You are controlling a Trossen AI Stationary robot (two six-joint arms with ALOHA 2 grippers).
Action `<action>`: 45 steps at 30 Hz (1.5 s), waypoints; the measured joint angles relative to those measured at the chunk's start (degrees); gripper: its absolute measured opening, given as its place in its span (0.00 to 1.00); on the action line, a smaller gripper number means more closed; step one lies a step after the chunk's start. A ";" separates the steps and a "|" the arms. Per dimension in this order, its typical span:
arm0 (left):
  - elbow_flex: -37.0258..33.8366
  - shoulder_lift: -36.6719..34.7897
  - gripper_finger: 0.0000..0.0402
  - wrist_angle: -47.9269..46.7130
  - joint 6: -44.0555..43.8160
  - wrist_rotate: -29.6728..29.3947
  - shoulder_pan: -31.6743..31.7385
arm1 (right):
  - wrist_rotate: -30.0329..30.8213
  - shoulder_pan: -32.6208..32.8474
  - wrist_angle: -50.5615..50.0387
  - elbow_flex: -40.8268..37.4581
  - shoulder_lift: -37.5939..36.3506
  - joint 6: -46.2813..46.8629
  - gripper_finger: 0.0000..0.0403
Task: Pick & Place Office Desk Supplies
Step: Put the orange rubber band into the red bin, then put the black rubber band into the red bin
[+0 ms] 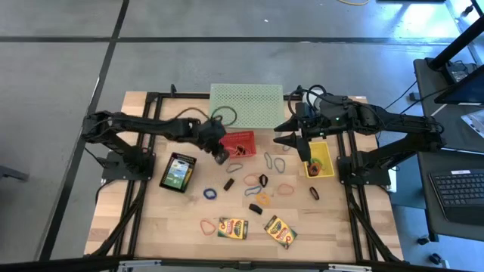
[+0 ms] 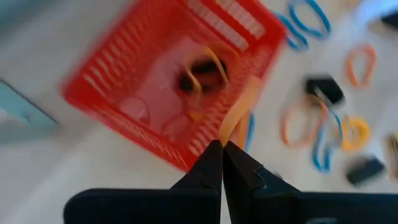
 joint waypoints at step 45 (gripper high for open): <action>-0.01 -1.51 0.35 13.75 -4.22 13.30 3.60 | -0.02 -0.02 -0.01 0.00 0.00 -0.22 0.51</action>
